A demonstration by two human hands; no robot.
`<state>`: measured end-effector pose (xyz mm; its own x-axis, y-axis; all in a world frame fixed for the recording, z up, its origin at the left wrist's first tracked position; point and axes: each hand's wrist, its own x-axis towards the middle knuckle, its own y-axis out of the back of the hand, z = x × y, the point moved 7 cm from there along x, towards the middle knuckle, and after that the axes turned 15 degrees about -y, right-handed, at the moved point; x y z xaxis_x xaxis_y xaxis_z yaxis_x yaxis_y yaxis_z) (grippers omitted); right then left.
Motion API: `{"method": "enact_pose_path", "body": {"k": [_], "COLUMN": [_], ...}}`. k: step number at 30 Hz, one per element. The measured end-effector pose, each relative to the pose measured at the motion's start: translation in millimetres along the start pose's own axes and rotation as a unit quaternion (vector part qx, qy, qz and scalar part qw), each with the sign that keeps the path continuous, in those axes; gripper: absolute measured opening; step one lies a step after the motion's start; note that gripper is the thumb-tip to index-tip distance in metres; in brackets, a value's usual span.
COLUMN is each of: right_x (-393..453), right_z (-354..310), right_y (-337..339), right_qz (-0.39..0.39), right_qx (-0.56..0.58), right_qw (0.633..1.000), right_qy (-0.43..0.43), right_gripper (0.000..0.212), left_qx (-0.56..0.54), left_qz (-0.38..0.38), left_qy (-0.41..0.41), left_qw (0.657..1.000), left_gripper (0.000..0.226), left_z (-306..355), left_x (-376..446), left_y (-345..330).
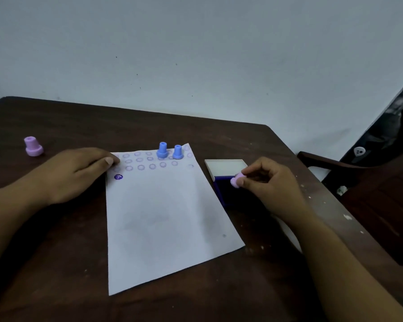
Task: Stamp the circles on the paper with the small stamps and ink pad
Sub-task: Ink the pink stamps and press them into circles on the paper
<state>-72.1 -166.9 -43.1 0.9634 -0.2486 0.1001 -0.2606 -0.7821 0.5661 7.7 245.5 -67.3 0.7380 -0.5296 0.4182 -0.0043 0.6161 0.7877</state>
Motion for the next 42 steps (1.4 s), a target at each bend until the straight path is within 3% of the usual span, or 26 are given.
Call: {"method": "enact_pose_path", "body": {"k": [7,10,23,35,42], "right_x": [-6.4,-7.0,-3.1,-19.6,-12.1], "right_z": [-6.8,-6.8,-16.9,-15.4,-45.4], "right_y": [-14.8,-17.2,-24.5,-24.8,-8.0], "right_qz": [0.006,0.005,-0.001,0.025,0.020], "right_qx": [-0.110,-0.136,-0.210,-0.165,0.006], "right_qw": [0.991,0.988,0.976,0.984,0.999], "right_qy": [0.074,0.076,0.064,0.059,0.039], "right_gripper": [0.013,0.011,0.009,0.010,0.032], "left_qx": [-0.004,-0.007,-0.031,-0.033,-0.021], "left_qz": [-0.011,-0.003,0.004,0.003,-0.013], "left_qy": [0.009,0.013,0.048,0.060,0.062], "left_qw": [1.000,1.000,0.998,0.998,0.998], "left_gripper": [0.045,0.033,0.029,0.030,0.028], "left_z": [-5.5,-6.1,0.5,9.1,10.5], "left_x": [-0.5,-0.4,-2.3,-2.3,-2.6], "left_y": [-0.6,0.1,2.0,4.1,5.8]}}
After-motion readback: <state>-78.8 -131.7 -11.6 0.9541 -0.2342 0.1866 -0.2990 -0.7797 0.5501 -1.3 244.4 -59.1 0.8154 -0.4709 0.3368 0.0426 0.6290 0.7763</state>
